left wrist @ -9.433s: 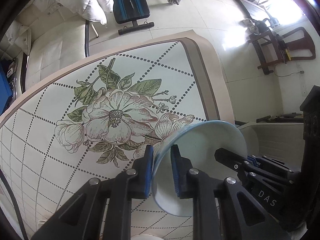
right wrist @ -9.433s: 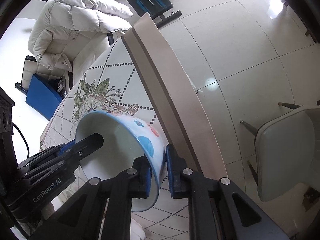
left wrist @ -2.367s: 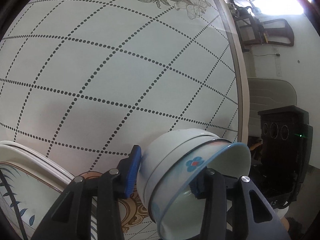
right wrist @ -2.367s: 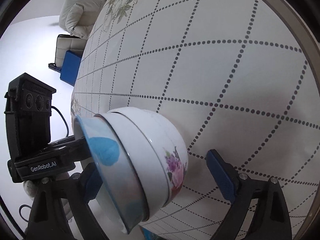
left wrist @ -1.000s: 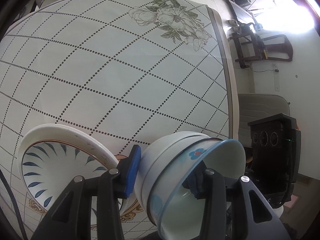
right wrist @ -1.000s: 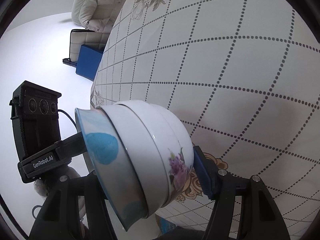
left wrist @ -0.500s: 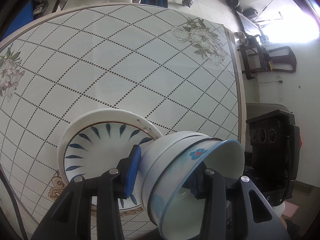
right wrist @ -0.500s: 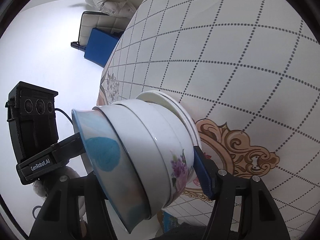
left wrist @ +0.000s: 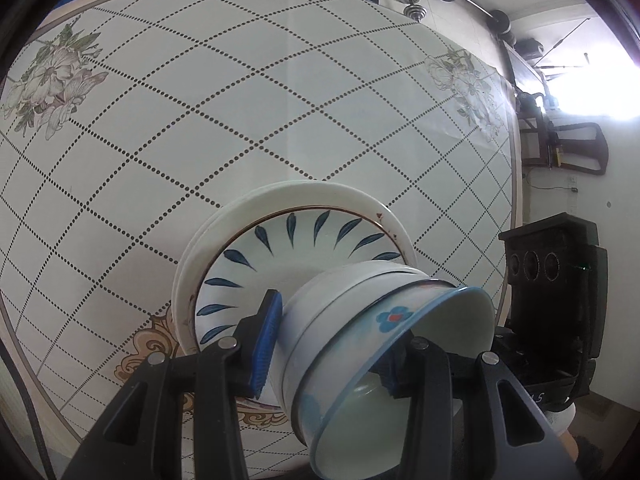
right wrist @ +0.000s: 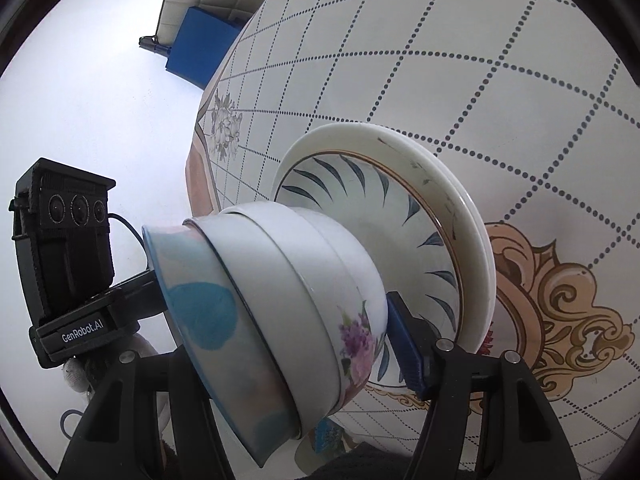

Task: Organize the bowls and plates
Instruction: 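Lift the bowl stack with both grippers and carry it over the plate stack, then lower the bowl stack onto the blue-striped plate and open both grippers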

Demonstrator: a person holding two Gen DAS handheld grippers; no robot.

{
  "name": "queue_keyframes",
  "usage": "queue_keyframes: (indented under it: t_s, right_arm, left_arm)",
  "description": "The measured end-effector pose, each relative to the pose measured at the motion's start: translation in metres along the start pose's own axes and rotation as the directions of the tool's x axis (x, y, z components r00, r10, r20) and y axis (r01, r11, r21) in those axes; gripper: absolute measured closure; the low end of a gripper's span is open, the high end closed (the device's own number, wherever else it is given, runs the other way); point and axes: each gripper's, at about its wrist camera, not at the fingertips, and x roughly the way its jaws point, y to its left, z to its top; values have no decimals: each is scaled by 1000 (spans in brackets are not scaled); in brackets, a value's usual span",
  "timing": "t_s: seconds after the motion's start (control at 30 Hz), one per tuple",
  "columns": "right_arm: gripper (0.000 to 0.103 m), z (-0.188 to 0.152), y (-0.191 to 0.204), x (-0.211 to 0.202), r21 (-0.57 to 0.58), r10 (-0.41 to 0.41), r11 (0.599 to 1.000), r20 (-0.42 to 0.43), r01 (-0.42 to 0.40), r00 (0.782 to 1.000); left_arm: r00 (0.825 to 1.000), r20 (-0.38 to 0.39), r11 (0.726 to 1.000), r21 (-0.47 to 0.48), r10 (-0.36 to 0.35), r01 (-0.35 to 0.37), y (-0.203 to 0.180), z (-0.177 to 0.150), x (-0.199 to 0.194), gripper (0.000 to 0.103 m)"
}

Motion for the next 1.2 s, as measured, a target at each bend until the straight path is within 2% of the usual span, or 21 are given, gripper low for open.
queue_keyframes:
  t_s: [0.2,0.67,1.2]
  right_arm:
    - [36,8,5,21,-4,-27,1000,-21,27,999]
    - [36,17,5,36,0,-86,996,-48,86,995]
    - [37,30,24,54,24,-148,988,-38,149,988]
  left_arm:
    - [1000,-15,1000,-18,-5,4,11,-3,10,64]
    - [999,-33,998,-59,-11,9,28,-3,20,64]
    - [1000,-10,997,-77,-9,8,35,-10,9,66]
